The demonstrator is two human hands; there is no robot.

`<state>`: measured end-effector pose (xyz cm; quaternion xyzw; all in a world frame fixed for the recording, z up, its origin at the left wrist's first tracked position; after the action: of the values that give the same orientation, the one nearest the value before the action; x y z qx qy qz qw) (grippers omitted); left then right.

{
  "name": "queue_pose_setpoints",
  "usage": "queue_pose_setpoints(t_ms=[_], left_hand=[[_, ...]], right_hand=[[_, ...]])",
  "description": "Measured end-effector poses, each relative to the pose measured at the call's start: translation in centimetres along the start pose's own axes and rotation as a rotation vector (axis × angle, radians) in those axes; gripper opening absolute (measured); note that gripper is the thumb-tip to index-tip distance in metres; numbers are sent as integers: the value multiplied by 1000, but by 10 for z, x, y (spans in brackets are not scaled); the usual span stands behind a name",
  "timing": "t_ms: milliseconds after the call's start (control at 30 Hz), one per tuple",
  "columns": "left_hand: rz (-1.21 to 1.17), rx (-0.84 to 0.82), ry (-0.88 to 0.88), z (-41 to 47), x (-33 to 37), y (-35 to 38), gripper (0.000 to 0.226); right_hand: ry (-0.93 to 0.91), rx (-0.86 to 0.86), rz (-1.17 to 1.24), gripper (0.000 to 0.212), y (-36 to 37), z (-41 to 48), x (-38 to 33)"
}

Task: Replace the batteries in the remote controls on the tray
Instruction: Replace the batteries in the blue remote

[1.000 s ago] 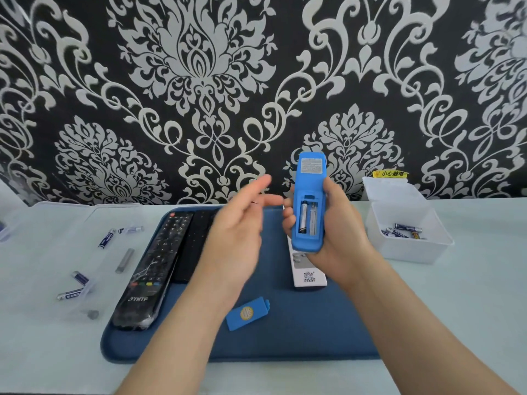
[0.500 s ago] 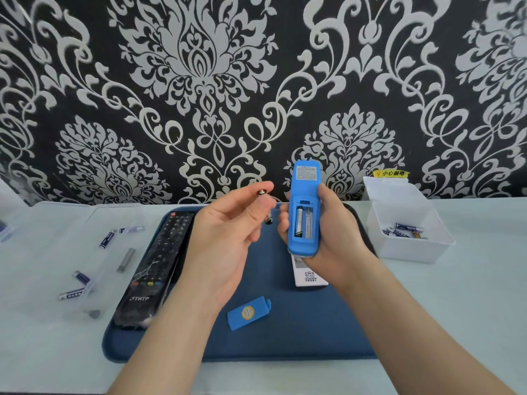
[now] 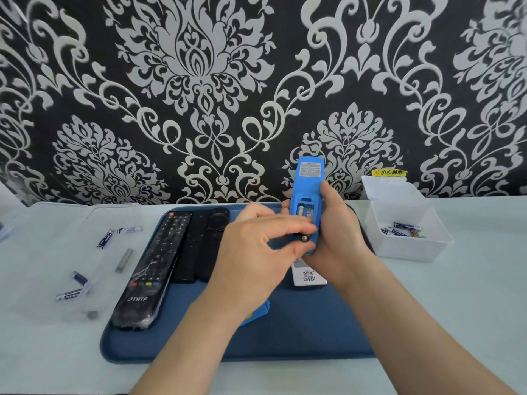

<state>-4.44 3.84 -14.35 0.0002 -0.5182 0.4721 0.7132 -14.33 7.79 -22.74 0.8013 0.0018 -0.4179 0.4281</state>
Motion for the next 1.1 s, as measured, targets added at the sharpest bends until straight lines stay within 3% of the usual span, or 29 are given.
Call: queue_pose_setpoints(t_ms=[300, 367, 467, 567, 667, 933, 1100], left_hand=[[224, 35, 190, 2, 10, -3, 21], [236, 57, 144, 3, 8, -7, 19], [11, 2, -163, 3, -19, -6, 41], [-522, -87, -470, -2, -42, 9, 69], [-856, -172, -593, -5, -45, 25, 79], [-887, -202, -554, -3, -44, 29, 69], [-849, -220, -584, -5, -48, 28, 58]], right_hand=[[-51, 19, -81, 52, 1, -3, -2], [-72, -4, -77, 50, 6, -7, -4], [-110, -42, -140, 47, 16, -14, -7], [-122, -60, -204, 45, 23, -19, -3], [-136, -90, -246, 47, 28, -20, 2], [-102, -132, -287, 54, 27, -17, 5], [-20, -292, -223, 35, 36, -18, 4]])
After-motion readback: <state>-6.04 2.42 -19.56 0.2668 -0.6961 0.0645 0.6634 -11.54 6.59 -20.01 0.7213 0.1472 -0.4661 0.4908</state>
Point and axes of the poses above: each hand's wrist, its own z-axis towards the middle knuckle, its own y-axis out of the palm, x = y × z, the point moved 10 cm from there along z, towards the middle knuckle, and after that the axes turned 3 degrees about -y, right-handed, at the moved point
